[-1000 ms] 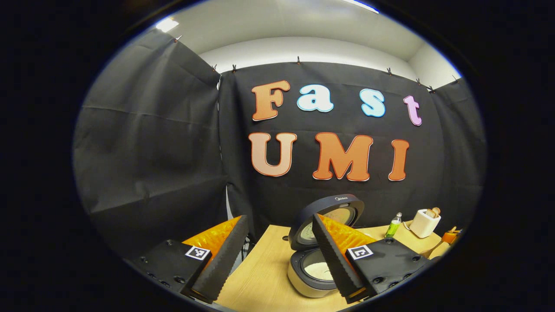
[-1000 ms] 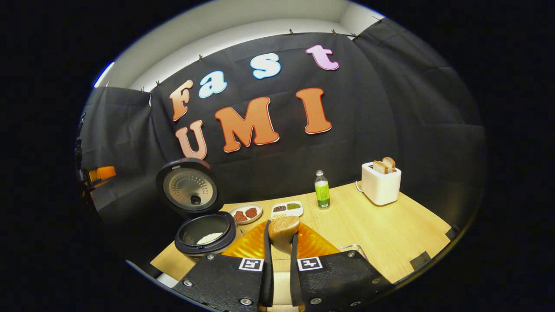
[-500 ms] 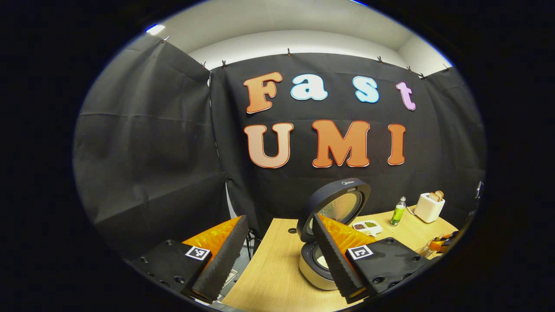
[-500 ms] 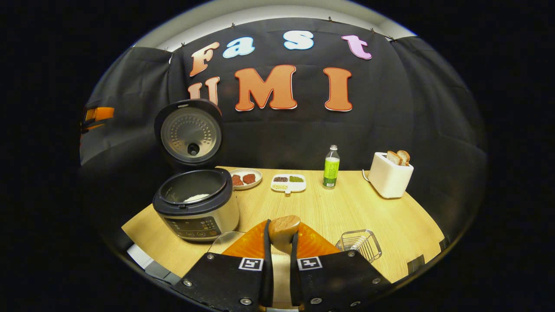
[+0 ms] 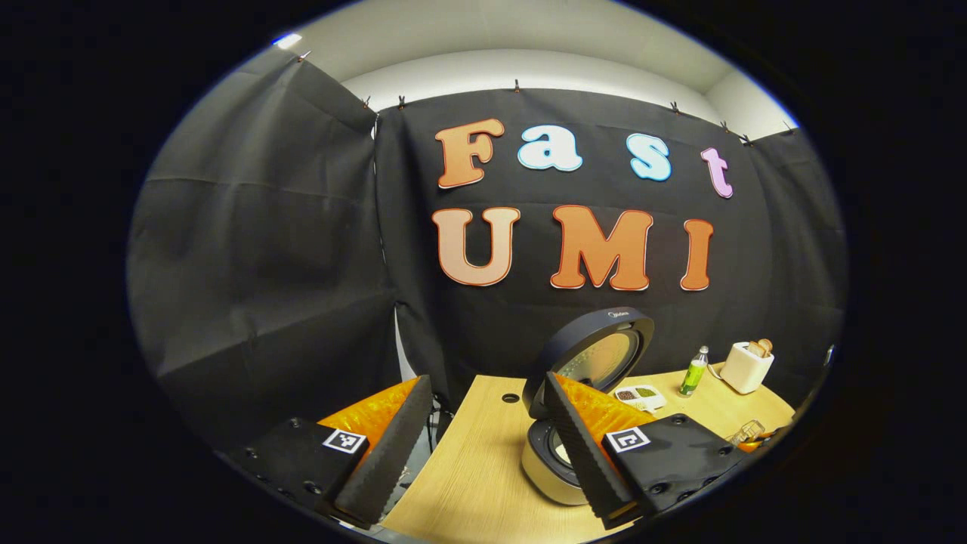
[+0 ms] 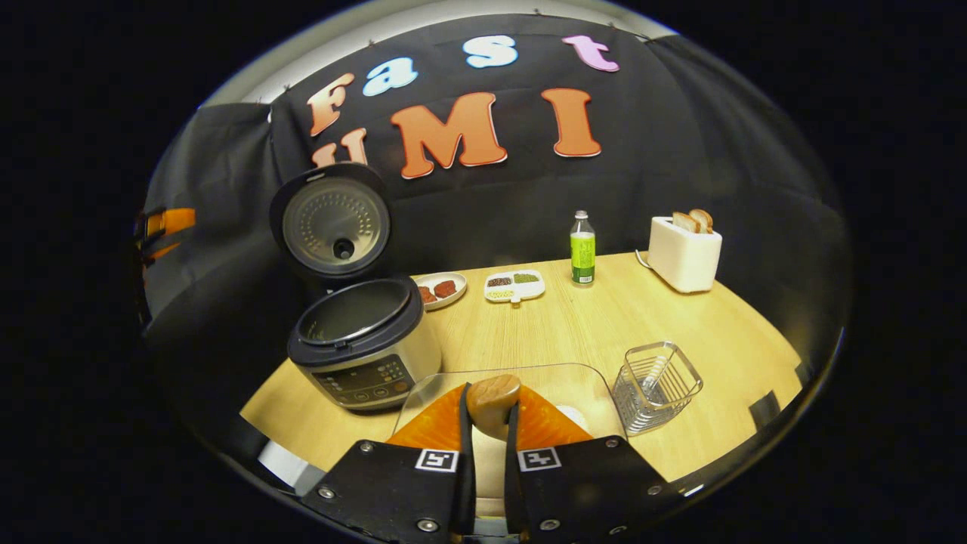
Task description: Close the left gripper, press the button to open the rice cooker; take a wooden spoon from the chopstick holder with the right hand, scoop a spoonful of rice and pour it into the rice cooker, then put the wooden spoon back into the chopstick holder.
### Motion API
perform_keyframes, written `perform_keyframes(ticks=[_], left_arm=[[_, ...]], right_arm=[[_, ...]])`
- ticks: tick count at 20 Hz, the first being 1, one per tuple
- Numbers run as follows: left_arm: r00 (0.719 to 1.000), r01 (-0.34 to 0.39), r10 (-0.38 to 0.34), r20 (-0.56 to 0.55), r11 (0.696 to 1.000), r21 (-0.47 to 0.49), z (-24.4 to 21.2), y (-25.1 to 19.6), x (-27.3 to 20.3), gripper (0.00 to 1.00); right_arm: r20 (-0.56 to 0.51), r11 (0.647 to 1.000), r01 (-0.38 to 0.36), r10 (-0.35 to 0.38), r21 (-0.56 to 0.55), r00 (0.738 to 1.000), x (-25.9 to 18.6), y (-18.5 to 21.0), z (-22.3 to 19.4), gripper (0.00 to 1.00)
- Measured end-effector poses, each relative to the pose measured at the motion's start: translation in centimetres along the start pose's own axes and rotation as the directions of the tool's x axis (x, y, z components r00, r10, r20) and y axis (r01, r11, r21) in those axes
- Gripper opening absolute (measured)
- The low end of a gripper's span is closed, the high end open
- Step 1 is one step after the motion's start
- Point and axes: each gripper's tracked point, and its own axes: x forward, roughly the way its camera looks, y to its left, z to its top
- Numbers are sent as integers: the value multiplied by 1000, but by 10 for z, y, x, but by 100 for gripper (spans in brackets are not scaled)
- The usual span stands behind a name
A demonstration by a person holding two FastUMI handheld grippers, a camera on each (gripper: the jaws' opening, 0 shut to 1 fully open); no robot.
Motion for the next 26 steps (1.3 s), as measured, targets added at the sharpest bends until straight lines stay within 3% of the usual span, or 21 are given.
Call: perform_keyframes(ticks=[3, 5, 8, 13, 18, 24, 26], left_arm=[[1000, 5, -5, 3, 1000, 3, 1, 0, 0, 97], [1000, 4, -4, 1, 1000, 3, 0, 1, 1, 97], [1000, 8, -8, -8, 1000, -2, -3, -1, 3, 97], [1000, 15, -15, -15, 1000, -3, -5, -5, 3, 97], [1000, 19, -19, -5, 1000, -13, 0, -9, 2, 97], [1000, 26, -26, 17, 1000, -12, 12, -18, 2, 97], [999, 36, -36, 23, 999, -5, 14, -25, 3, 97]], right_arm=[[2, 972, -58, 60, 226, 998, 4, 15, -5, 14], [17, 931, -87, 87, 355, 996, 8, 18, -7, 14], [31, 867, -77, 71, 492, 997, 17, 3, -8, 14], [28, 690, -45, 36, 722, 999, 15, -25, -10, 14], [72, 538, -63, 4, 841, 997, -1, -51, 3, 14], [127, 432, -102, -30, 896, 991, -21, -73, 22, 14], [137, 394, -110, -40, 912, 990, -30, -76, 29, 10]])
